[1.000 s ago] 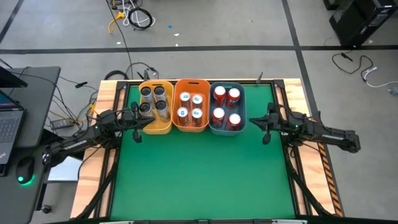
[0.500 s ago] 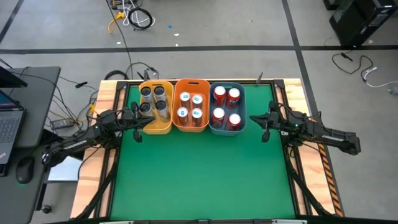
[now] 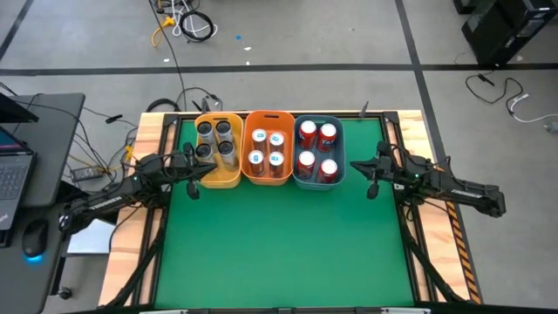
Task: Sort soda cans
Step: Return to Home Position
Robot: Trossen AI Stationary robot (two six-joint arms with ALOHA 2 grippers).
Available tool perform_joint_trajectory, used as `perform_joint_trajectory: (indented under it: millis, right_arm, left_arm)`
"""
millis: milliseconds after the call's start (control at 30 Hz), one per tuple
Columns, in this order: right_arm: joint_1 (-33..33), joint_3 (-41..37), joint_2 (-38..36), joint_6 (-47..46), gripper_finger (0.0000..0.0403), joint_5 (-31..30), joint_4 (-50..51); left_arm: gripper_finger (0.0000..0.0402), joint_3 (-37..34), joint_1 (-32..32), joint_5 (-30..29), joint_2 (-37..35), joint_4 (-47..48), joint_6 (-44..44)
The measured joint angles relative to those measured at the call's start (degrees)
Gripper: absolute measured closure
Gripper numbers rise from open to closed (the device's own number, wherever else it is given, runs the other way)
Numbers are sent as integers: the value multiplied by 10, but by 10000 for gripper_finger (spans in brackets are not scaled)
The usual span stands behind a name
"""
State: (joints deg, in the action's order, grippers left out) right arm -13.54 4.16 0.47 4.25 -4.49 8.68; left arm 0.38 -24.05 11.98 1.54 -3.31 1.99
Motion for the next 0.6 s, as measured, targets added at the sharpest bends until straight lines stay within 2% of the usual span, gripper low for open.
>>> perform_joint_trajectory:
  millis: [600]
  right_arm:
    - [0, 0, 0, 0, 399, 0, 0]
  left_arm:
    - [393, 0, 0, 0, 0, 0, 0]
